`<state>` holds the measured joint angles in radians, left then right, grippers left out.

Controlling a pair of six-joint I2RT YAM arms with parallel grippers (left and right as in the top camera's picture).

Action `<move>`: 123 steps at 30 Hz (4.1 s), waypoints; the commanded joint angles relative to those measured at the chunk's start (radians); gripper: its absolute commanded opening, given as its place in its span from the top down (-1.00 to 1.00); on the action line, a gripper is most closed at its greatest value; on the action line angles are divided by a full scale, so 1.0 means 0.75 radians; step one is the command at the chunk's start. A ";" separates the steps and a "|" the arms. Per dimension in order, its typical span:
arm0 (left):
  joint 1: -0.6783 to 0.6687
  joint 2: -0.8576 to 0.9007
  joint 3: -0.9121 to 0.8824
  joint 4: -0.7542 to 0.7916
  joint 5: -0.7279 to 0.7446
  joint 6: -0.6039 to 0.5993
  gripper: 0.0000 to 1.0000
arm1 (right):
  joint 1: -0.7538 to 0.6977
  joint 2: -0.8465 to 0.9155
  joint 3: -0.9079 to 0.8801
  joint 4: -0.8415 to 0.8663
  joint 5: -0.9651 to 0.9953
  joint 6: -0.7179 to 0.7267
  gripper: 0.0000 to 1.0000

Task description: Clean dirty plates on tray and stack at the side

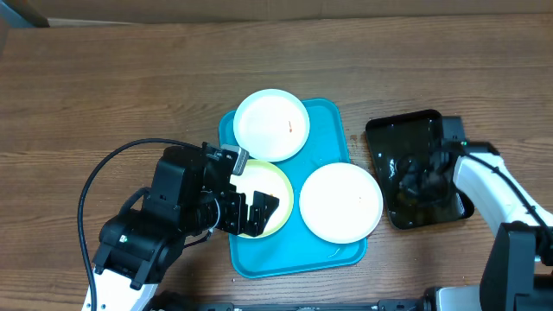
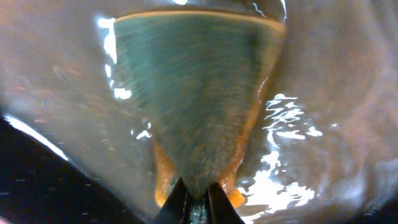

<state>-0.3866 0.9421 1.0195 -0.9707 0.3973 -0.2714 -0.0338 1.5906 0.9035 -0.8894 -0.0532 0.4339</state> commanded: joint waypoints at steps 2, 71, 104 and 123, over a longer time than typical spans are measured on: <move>-0.009 -0.003 0.028 0.022 0.064 0.053 -1.00 | -0.009 -0.061 0.179 -0.054 0.044 -0.159 0.62; -0.193 0.162 0.028 0.059 -0.021 0.062 -0.86 | -0.015 -0.119 0.093 -0.008 0.023 -0.083 -0.16; -0.360 0.697 0.021 0.290 -0.320 -0.228 -0.53 | -0.016 -0.271 0.044 0.068 0.074 -0.054 0.92; -0.361 0.694 0.021 0.286 -0.248 -0.226 -0.56 | -0.015 -0.080 -0.106 0.268 0.090 -0.054 0.07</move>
<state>-0.6533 1.4628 1.0199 -0.7670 0.1978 -0.4282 -0.0444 1.5291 0.8227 -0.6964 0.0067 0.3916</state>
